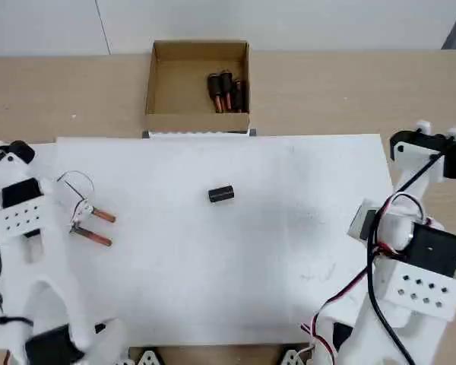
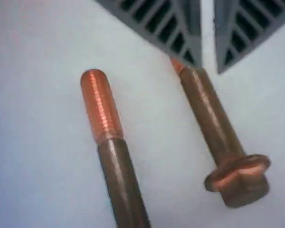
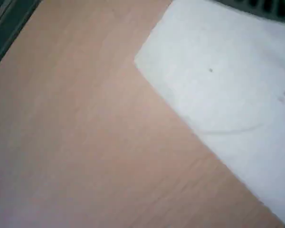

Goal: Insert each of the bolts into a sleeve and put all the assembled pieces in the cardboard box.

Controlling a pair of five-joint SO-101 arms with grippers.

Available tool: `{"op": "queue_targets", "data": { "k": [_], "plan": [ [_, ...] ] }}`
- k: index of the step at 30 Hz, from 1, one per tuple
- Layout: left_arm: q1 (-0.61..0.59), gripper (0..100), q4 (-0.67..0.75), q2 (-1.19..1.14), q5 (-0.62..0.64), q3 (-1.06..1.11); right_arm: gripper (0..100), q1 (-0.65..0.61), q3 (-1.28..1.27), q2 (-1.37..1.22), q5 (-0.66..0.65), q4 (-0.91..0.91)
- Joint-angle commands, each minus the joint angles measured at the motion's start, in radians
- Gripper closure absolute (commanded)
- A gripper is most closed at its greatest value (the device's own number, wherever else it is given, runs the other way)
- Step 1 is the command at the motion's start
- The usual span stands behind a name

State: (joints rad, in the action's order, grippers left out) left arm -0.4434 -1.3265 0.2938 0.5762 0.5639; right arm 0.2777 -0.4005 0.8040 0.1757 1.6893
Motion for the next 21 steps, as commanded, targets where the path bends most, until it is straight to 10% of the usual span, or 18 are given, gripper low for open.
{"op": "queue_targets", "data": {
  "k": [1, 21],
  "plan": [
    [-0.003, 99, 0.015, -0.043, 0.005, -0.085, 99.5, 0.008, 0.006, 0.022, 0.026, -0.021],
    [-0.037, 88, -0.021, -0.183, 0.005, -0.139, 99.5, 0.005, 0.006, 0.015, 0.025, -0.038]
  ]
}}
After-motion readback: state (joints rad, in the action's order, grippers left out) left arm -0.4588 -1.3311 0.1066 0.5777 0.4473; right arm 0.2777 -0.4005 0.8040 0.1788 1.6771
